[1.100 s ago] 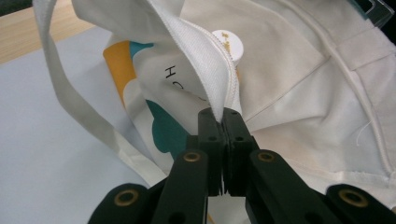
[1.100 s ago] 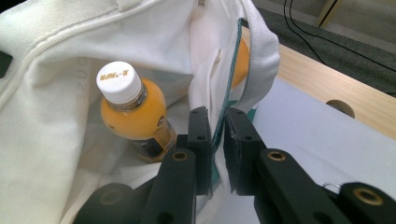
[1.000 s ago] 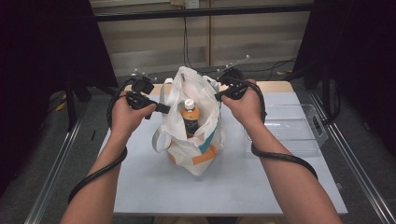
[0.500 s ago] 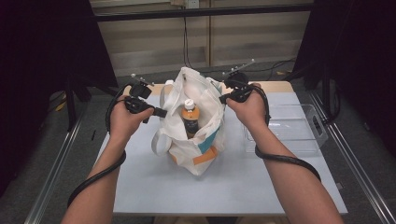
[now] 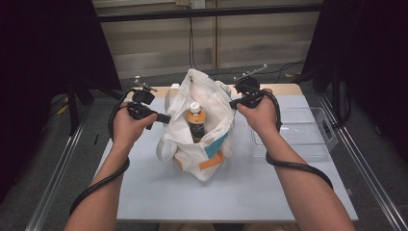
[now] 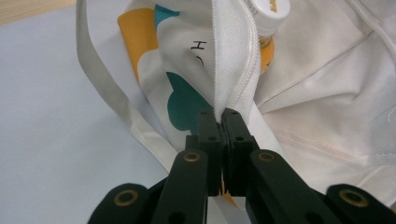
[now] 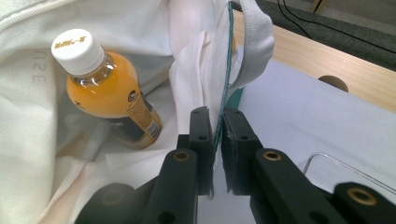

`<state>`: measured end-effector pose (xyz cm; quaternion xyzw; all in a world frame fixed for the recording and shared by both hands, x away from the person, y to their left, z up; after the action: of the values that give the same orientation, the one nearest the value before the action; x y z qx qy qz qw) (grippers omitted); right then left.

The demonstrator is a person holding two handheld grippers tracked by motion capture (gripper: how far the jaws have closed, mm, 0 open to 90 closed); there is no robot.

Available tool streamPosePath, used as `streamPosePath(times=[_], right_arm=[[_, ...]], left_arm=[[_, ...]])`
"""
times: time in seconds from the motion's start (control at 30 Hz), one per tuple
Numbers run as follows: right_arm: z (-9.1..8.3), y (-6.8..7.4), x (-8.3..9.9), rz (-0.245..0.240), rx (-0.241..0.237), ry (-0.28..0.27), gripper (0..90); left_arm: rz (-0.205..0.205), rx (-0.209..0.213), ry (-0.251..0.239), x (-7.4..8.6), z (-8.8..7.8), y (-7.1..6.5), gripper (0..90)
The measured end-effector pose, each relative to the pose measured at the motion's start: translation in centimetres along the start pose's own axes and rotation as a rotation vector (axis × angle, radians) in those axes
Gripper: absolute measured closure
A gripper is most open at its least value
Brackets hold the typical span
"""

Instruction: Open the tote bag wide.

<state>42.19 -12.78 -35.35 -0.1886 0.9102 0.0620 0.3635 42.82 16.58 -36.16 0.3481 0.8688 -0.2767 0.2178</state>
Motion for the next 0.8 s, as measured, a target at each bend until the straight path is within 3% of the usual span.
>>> streamPosePath(times=[0.1,0.2,0.4,0.8], right_arm=[[0.0,-0.3,0.3,0.003,0.007,0.002,83.9],[0.1,-0.5,0.4,0.006,0.008,0.004,84.0],[0.2,-0.9,0.9,0.019,0.010,0.002,84.0],[0.4,-1.5,1.7,0.030,0.012,0.011,84.0]], left_arm=[[-0.021,-0.005,-0.010,0.2,0.1,0.1,88.1],[-0.011,-0.003,-0.002,0.3,0.0,0.3,88.1],[-0.048,-0.003,-0.034,0.7,0.3,0.5,88.1],[-0.067,-0.004,-0.038,1.6,0.5,1.1,87.9]])
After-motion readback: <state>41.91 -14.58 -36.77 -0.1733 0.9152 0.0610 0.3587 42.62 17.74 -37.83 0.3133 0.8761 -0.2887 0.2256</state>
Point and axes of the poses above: each handheld gripper's, and its own axes: z roughly forward along the jaws, x roughly out of its underside, y roughly to its left, the point moved 4 cm from there along z, roughly forward along the jaws, and after that the axes turned 6 degrees about x, right-handed, at the moved point
